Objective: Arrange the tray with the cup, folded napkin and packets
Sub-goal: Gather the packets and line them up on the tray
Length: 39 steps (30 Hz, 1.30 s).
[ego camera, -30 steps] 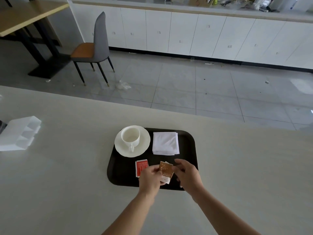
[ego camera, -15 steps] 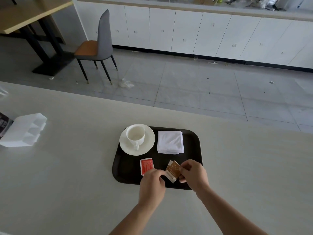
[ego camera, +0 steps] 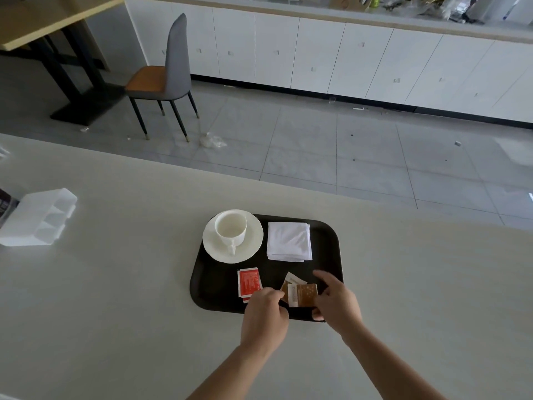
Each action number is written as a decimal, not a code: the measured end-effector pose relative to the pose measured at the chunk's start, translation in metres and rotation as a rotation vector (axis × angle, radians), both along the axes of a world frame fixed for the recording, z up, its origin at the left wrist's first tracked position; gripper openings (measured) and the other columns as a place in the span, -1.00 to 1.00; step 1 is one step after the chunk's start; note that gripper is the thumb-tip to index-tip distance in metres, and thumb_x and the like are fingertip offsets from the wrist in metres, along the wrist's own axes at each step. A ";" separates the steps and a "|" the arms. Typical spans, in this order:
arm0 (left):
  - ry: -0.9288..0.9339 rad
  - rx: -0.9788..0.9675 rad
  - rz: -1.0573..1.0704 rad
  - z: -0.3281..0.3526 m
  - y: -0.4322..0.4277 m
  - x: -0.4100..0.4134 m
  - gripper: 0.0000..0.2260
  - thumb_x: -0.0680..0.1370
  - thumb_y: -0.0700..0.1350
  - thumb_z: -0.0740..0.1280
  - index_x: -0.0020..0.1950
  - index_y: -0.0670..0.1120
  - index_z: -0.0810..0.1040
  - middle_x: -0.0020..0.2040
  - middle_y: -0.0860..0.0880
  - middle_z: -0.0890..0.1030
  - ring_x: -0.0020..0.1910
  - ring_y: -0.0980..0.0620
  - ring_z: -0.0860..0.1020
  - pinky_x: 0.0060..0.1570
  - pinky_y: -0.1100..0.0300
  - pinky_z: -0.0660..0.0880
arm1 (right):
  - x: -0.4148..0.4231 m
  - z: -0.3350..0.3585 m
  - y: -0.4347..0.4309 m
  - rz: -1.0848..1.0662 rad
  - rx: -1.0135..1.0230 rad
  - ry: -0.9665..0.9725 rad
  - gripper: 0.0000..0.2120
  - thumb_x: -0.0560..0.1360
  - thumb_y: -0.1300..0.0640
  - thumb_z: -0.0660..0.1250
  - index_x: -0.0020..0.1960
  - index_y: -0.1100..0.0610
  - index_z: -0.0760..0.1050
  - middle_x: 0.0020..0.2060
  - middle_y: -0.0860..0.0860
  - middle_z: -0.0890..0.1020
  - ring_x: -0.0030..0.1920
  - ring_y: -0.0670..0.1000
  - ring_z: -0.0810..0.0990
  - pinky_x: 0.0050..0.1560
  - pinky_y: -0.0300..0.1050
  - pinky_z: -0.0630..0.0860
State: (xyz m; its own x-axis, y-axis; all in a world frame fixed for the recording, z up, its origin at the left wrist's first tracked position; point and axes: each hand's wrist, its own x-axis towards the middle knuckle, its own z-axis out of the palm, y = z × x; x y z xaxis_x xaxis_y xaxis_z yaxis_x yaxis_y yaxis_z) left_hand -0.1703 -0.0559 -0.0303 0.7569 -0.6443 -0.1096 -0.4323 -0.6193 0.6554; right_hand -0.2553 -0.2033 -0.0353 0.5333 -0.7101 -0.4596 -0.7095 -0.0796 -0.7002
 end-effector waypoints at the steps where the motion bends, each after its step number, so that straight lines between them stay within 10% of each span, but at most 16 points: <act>1: -0.020 0.001 -0.013 -0.001 0.001 -0.001 -0.69 0.55 -0.18 0.27 0.29 -0.05 0.55 0.16 0.05 0.60 0.15 0.11 0.52 0.06 0.31 0.47 | -0.001 0.001 0.000 0.068 -0.041 0.053 -0.56 0.48 0.26 0.25 0.23 -0.16 0.51 -0.20 -0.03 0.63 -0.42 -0.02 0.67 -0.49 -0.22 0.52; 13: -0.008 -0.006 -0.045 0.000 0.004 0.000 -0.74 0.55 -0.13 0.28 0.21 0.00 0.60 0.10 0.09 0.61 0.05 0.15 0.55 0.00 0.36 0.47 | 0.004 0.000 0.004 0.471 -0.544 0.249 -0.75 0.43 0.00 0.43 0.05 -0.02 0.46 -0.01 -0.09 0.44 -0.06 0.01 0.52 -0.35 -0.13 0.42; 22: -0.005 0.009 0.324 0.003 0.033 0.058 -0.70 0.45 -0.21 0.35 0.18 -0.07 0.57 -0.02 -0.03 0.53 -0.02 -0.02 0.53 -0.03 0.13 0.48 | 0.017 0.005 0.005 0.007 0.002 0.063 -0.91 0.45 0.14 0.39 -0.17 0.09 0.47 -0.36 0.03 0.67 -0.51 0.02 0.64 -0.47 -0.12 0.54; 27: 0.064 0.150 0.274 0.002 0.024 0.069 -0.73 0.47 -0.17 0.29 0.16 -0.14 0.49 0.06 -0.10 0.47 0.06 -0.10 0.50 0.02 0.07 0.47 | 0.020 -0.001 0.010 0.124 -0.327 0.268 -0.81 0.41 -0.12 0.35 -0.17 -0.02 0.44 -0.32 -0.09 0.58 -0.31 0.00 0.58 -0.40 -0.14 0.46; 39: 0.039 0.239 0.148 -0.005 0.011 0.068 -0.57 0.54 -0.12 0.28 0.42 -0.10 0.38 0.18 -0.13 0.43 0.15 -0.09 0.47 0.12 0.12 0.45 | 0.042 -0.010 0.030 0.108 -0.325 0.123 -0.87 0.46 -0.01 0.40 -0.06 0.02 0.55 -0.34 -0.15 0.55 -0.32 -0.08 0.56 -0.36 -0.14 0.52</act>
State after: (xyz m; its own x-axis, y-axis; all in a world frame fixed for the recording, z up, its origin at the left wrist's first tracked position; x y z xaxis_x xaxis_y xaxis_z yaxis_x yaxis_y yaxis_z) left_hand -0.1021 -0.0453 -0.0356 0.8331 -0.4792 -0.2762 -0.3028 -0.8130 0.4973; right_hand -0.2131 -0.1734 -0.0456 0.5681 -0.7723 -0.2845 -0.7620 -0.3629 -0.5363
